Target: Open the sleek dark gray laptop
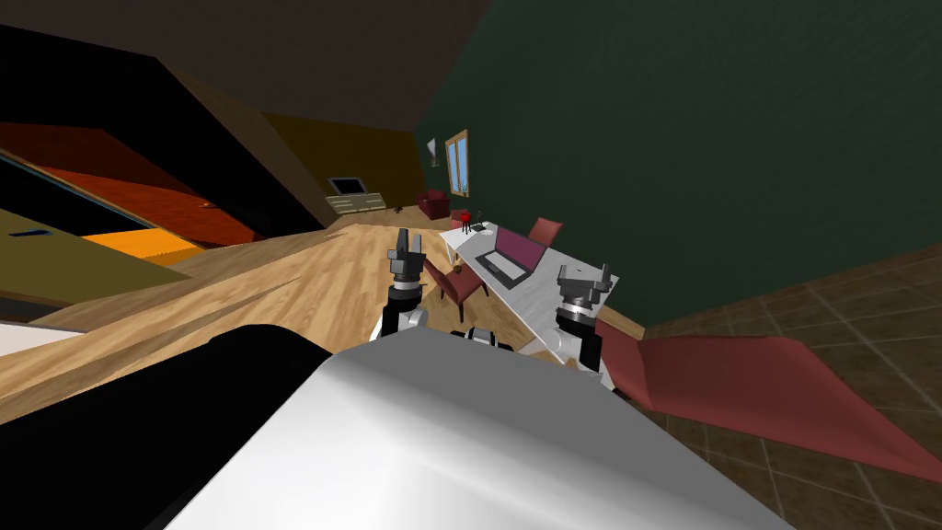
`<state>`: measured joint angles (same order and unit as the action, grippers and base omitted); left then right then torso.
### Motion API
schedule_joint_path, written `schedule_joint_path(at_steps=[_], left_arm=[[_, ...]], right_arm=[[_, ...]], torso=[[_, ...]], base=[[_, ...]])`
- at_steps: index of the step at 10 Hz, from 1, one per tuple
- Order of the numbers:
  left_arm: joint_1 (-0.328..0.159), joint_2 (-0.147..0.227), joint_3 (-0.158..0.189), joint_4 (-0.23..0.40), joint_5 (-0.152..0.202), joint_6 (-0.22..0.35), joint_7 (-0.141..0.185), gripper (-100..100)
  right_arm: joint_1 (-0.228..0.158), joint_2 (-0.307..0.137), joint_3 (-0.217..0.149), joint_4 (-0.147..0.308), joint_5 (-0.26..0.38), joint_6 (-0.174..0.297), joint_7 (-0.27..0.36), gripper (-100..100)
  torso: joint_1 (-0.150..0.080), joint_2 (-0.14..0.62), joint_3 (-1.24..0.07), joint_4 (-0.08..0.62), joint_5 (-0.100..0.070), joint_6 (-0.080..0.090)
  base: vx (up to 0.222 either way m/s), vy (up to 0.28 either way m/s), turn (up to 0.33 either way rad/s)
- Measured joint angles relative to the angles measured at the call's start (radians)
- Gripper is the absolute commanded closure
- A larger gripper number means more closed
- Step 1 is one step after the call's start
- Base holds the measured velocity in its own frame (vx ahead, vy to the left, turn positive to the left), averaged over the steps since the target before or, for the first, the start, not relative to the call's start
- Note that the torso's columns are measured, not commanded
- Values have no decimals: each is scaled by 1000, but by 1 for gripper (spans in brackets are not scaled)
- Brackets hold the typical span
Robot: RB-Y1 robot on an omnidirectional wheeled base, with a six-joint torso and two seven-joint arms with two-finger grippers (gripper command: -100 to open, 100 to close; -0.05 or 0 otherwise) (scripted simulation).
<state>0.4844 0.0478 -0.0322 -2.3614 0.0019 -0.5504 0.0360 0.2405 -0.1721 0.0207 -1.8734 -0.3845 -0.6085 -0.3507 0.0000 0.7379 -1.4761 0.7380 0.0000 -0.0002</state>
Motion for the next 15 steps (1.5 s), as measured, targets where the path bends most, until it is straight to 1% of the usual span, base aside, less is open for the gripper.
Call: schedule_joint_path(at_steps=[2, 4, 5, 6, 10, 11, 12, 15], left_arm=[[0, 0, 0, 0, 0, 0, 0, 0], [0, 0, 0, 0, 0, 0, 0, 0], [0, 0, 0, 0, 0, 0, 0, 0], [0, 0, 0, 0, 0, 0, 0, 0], [0, 0, 0, 0, 0, 0, 0, 0], [0, 0, 0, 0, 0, 0, 0, 0], [0, 0, 0, 0, 0, 0, 0, 0], [0, 0, 0, 0, 0, 0, 0, 0]], right_arm=[[-38, -12, 0, 48, -53, 8, -44, -100], [-78, -29, -1, 111, -107, 7, -95, -100], [-89, -33, -1, 132, -132, 10, -118, -100], [-114, -38, 0, 156, -161, 14, -142, -100], [-173, -65, -2, 264, -245, 13, -232, -100], [-200, -70, -3, 291, -274, 17, -257, -100], [-215, -77, -4, 321, -297, 18, -284, -100], [-282, -100, -9, 401, -380, 29, -361, -100]], torso=[[0, 0, 0, 0, 0, 0], [0, 0, 0, 0, 0, 0], [0, 0, 0, 0, 0, 0], [0, 0, 0, 0, 0, 0], [0, 0, 0, 0, 0, 0], [0, 0, 0, 0, 0, 0], [0, 0, 0, 0, 0, 1], [0, 0, 0, 0, 0, 0]], base=[[3, -4, 66], [2, -5, 72], [3, -4, 107], [4, -5, 63], [2, -4, 69], [5, -7, 63], [4, -8, 114], [5, -9, 83]])
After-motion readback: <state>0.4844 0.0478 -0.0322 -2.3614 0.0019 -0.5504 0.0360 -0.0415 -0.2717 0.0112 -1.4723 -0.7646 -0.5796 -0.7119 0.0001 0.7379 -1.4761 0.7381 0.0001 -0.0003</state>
